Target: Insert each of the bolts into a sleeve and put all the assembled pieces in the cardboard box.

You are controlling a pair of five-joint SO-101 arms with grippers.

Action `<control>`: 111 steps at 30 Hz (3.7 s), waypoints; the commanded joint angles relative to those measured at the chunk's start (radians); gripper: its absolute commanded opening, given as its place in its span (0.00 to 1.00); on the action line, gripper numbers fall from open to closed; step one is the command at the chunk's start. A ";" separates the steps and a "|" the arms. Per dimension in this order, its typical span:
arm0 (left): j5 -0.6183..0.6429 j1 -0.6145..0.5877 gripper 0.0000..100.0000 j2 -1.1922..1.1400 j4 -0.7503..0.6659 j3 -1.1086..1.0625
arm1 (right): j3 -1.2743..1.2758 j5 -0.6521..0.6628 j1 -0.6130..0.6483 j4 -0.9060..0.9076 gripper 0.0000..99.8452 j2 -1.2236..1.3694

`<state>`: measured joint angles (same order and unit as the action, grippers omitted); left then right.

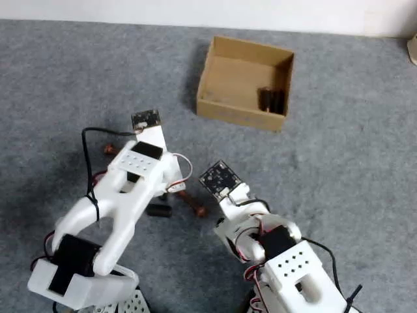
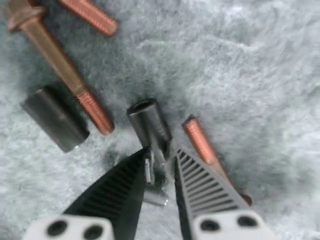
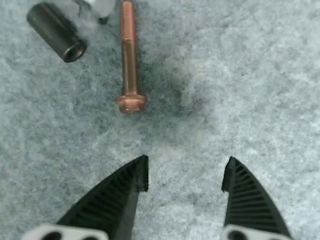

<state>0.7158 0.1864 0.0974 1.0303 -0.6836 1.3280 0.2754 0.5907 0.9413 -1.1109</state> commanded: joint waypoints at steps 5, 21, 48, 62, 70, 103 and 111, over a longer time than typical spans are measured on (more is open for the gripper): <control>0.006 -0.050 0.08 -0.001 -0.026 -0.042 | -0.002 0.002 -0.010 -0.051 0.22 -0.005; 0.006 -0.117 0.08 -0.002 -0.083 -0.045 | -0.001 0.002 -0.007 -0.050 0.22 -0.005; 0.000 -0.120 0.14 -0.147 -0.094 0.013 | -0.001 0.000 -0.010 -0.047 0.22 -0.007; -0.048 0.174 0.00 -0.145 0.086 0.012 | -0.001 0.000 -0.012 -0.047 0.22 -0.008; -0.269 0.318 0.00 -0.145 0.160 0.015 | -0.001 0.000 -0.012 -0.047 0.22 -0.008; -1.487 0.137 0.00 -0.147 0.609 0.360 | -0.001 0.000 -0.012 -0.048 0.22 -0.007; -1.889 0.101 0.00 -0.153 0.666 0.367 | -0.001 0.000 -0.012 -0.048 0.22 -0.007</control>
<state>-1.0779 0.3000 -0.0621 1.6747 -0.3613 1.3311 0.2723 0.5861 0.9122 -1.1109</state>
